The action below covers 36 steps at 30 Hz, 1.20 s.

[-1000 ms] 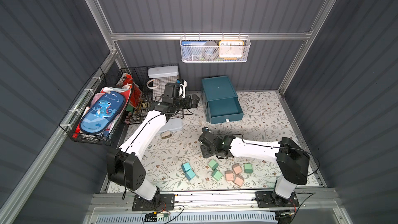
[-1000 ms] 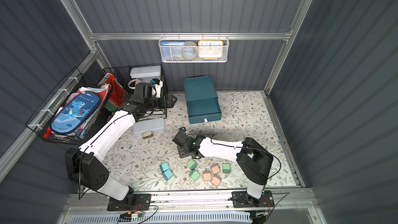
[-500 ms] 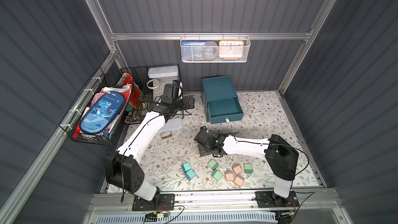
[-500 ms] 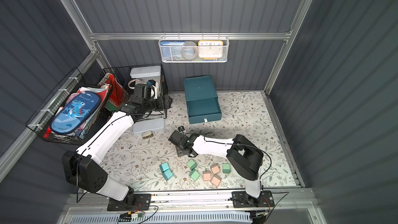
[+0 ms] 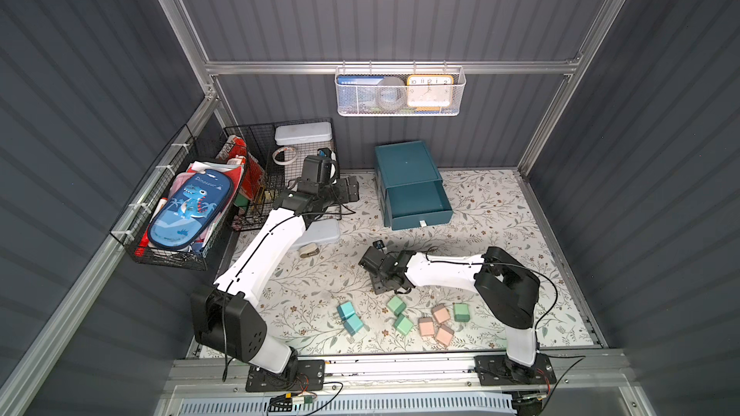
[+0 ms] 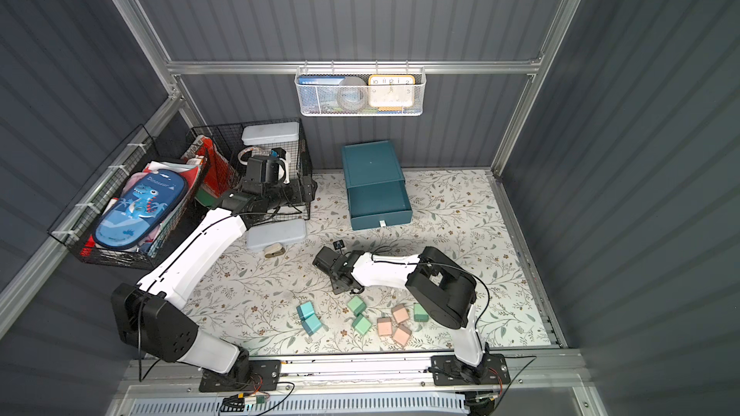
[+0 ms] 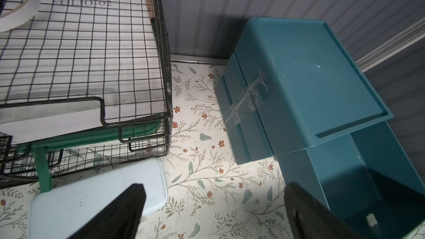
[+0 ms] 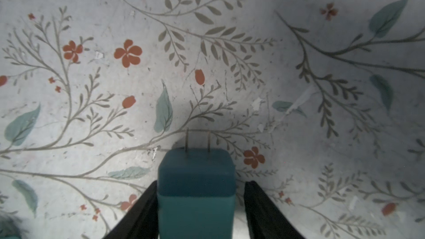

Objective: Place the plugs into the drawer by color
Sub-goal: Pick up the plug from the center of the board, then place the plug in the drawer.

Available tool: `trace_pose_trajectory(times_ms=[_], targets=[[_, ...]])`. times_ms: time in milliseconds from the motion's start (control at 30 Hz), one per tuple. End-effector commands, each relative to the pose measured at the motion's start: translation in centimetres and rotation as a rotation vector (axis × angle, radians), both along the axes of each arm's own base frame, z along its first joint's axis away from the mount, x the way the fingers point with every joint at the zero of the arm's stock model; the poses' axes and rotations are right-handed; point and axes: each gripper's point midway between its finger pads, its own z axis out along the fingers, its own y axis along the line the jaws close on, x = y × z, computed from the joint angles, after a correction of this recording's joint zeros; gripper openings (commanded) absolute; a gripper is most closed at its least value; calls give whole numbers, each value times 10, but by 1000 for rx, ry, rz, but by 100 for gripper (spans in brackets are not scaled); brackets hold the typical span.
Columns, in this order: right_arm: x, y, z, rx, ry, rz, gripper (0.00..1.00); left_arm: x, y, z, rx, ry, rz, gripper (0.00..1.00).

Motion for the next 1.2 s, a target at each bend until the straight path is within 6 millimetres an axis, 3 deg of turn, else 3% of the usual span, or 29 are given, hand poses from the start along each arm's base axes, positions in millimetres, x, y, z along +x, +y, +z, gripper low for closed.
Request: trace_pose_trajectory(times_ms=[0, 133, 200, 300, 533, 667, 767, 933, 1167], targets=[[3, -1, -3, -8, 4, -17, 55, -3, 2, -6, 5, 22, -4, 99], [2, 0, -7, -10, 7, -10, 46, 0, 4, -8, 13, 25, 11, 99], [2, 0, -2, -4, 7, -10, 35, 1, 5, -9, 21, 37, 17, 99], [-2, 1, 21, 23, -4, 5, 21, 4, 0, -4, 9, 32, -6, 99], [-12, 9, 145, 162, -141, 60, 16, 10, -20, 33, -77, -29, -65, 99], [7, 0, 217, 216, -268, 46, 14, 13, -25, 55, -91, -78, -78, 99], [32, -21, 251, 169, -299, 0, 11, 18, -24, 65, -74, -104, -69, 99], [77, -50, 267, 123, -285, -52, 10, 27, -25, 65, -60, -109, -60, 99], [116, -56, 254, 116, -232, -32, 10, 33, -25, 50, -33, -92, -57, 99]])
